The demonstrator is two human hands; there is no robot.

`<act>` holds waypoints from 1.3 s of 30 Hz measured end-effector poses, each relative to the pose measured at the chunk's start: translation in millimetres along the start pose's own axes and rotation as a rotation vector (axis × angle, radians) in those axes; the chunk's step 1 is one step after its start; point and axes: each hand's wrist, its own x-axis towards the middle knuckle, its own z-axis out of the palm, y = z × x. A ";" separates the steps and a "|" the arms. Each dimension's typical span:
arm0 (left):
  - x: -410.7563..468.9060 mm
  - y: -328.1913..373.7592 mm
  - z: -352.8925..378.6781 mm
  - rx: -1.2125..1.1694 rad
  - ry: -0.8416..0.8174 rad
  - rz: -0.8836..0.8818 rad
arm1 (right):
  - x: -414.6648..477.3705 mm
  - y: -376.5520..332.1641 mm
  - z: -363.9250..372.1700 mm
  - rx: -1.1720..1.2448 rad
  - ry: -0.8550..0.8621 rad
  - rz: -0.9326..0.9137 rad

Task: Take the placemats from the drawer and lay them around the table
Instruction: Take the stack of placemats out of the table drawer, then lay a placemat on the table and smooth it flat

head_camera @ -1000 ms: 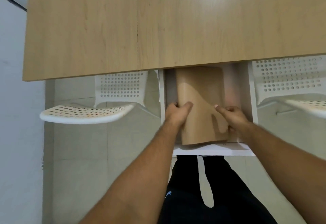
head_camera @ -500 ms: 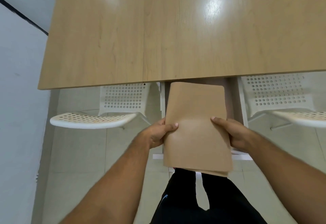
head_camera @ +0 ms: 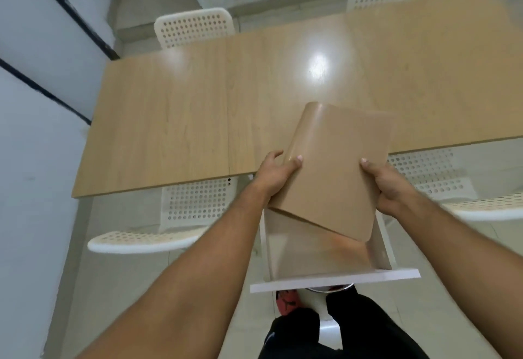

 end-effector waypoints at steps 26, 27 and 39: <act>200.6 91.6 16.8 -0.296 0.477 0.153 | 176.6 -66.0 15.4 0.284 0.143 -0.051; 208.9 90.8 13.7 -0.333 0.487 0.068 | 181.4 -59.9 16.7 0.250 0.143 -0.080; 232.4 89.2 12.0 -0.199 0.595 -0.123 | 199.9 -40.1 43.1 0.243 0.238 -0.078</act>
